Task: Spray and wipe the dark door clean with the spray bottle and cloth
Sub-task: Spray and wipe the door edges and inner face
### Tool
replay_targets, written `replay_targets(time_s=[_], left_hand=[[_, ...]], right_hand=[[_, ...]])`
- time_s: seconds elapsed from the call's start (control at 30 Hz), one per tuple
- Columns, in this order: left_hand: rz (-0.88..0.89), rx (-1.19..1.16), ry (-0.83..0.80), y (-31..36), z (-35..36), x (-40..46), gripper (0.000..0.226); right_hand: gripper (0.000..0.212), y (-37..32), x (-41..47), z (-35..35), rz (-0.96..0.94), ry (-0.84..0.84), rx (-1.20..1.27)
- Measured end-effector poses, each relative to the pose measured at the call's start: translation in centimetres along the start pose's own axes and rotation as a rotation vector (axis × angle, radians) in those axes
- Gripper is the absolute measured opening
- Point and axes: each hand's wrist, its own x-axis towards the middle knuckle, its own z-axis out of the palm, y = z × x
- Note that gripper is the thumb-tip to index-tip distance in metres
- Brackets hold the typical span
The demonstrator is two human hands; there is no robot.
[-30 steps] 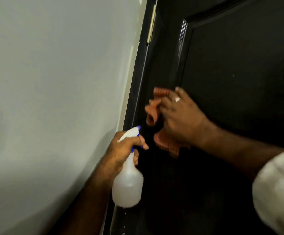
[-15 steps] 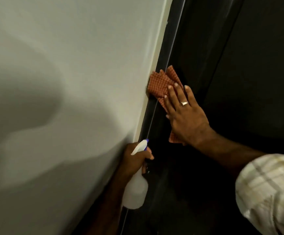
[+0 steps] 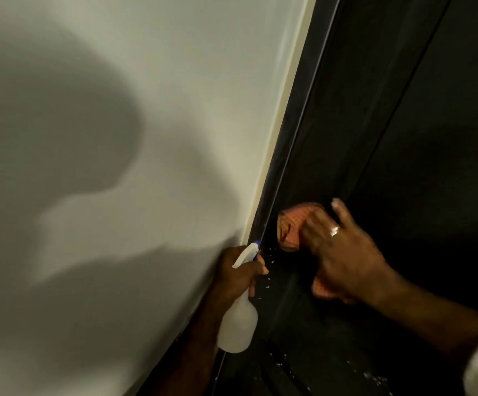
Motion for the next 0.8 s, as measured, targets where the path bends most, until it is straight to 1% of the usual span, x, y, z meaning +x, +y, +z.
replay_targets(time_s=[0.03, 0.07, 0.1, 0.17, 0.2, 0.23, 0.27, 0.3, 0.37, 0.4, 0.43, 0.47, 0.53, 0.57, 0.67, 0.7, 0.73, 0.77, 0.8], left_hand=[[-0.003, -0.010, -0.001, 0.2, 0.2, 0.1, 0.005], [-0.008, -0.021, 0.004, 0.3, 0.3, 0.2, 0.006], [-0.013, -0.033, 0.017, 0.3, 0.5, 0.3, 0.007], [-0.028, -0.047, 0.043, 0.2, 0.9, 0.8, 0.006], [-0.029, -0.049, 0.052, 0.1, 1.0, 1.0, 0.006], [-0.033, -0.050, 0.053, -0.4, 1.1, 1.2, 0.005], [-0.029, -0.050, 0.049, -0.7, 1.2, 1.3, 0.007], [-0.029, -0.046, 0.037, -1.0, 1.2, 1.2, 0.013], [-0.049, -0.021, 0.020, -1.8, 1.1, 1.0, 0.043], [-0.066, -0.012, 0.009, -2.3, 1.1, 0.9, 0.055], [-0.080, -0.021, 0.007, -2.5, 1.2, 0.7, 0.055], [-0.086, -0.043, 0.007, -2.6, 1.4, 0.5, 0.050], [-0.090, -0.060, -0.034, -1.7, 2.2, -0.3, 0.045], [-0.082, -0.061, -0.074, -1.3, 3.1, -0.5, 0.044], [-0.016, -0.091, -0.105, 0.6, 5.1, -0.7, 0.039], [0.038, -0.071, -0.144, 1.0, 5.6, -0.5, 0.041], [0.089, -0.040, -0.217, 1.5, 6.7, -0.7, 0.044], [0.146, -0.022, -0.287, 1.7, 7.3, -0.8, 0.042], [0.194, -0.003, -0.351, 2.0, 7.8, -1.1, 0.036]], right_hand=[[0.116, 1.9, 1.3, -0.9, 0.055, 0.013, -0.010], [0.121, 3.0, 2.7, -1.6, 0.107, 0.025, -0.003], [0.119, 3.4, 4.4, -1.9, 0.149, 0.044, 0.011], [0.093, 1.9, 7.4, -2.1, 0.183, 0.089, 0.069], [0.085, 0.5, 8.5, -2.1, 0.171, 0.082, 0.094], [0.085, -1.6, 9.1, -1.3, 0.133, 0.056, 0.101], [0.093, -3.9, 9.1, -0.4, 0.075, 0.018, 0.095], [0.104, -6.1, 8.6, 0.7, 0.006, -0.028, 0.087], [0.121, -9.9, 6.0, 2.6, -0.103, -0.122, 0.088], [0.122, -11.3, 4.3, 3.5, -0.129, -0.160, 0.108], [0.120, -12.1, 2.7, 4.3, -0.132, -0.172, 0.129], [0.116, -12.3, 1.2, 4.9, -0.126, -0.180, 0.143], [0.107, -11.1, -1.4, 5.3, -0.109, -0.168, 0.138], [0.102, -9.9, -2.9, 5.3, -0.076, -0.145, 0.143], [0.091, -6.2, -6.0, 4.3, 0.061, -0.016, 0.154], [0.088, -5.2, -6.9, 3.7, 0.114, 0.026, 0.159], [0.085, -4.3, -8.7, 3.7, 0.169, 0.049, 0.167], [0.084, -3.9, -10.1, 3.6, 0.209, 0.075, 0.175], [0.081, -3.7, -11.8, 3.7, 0.242, 0.089, 0.188]])
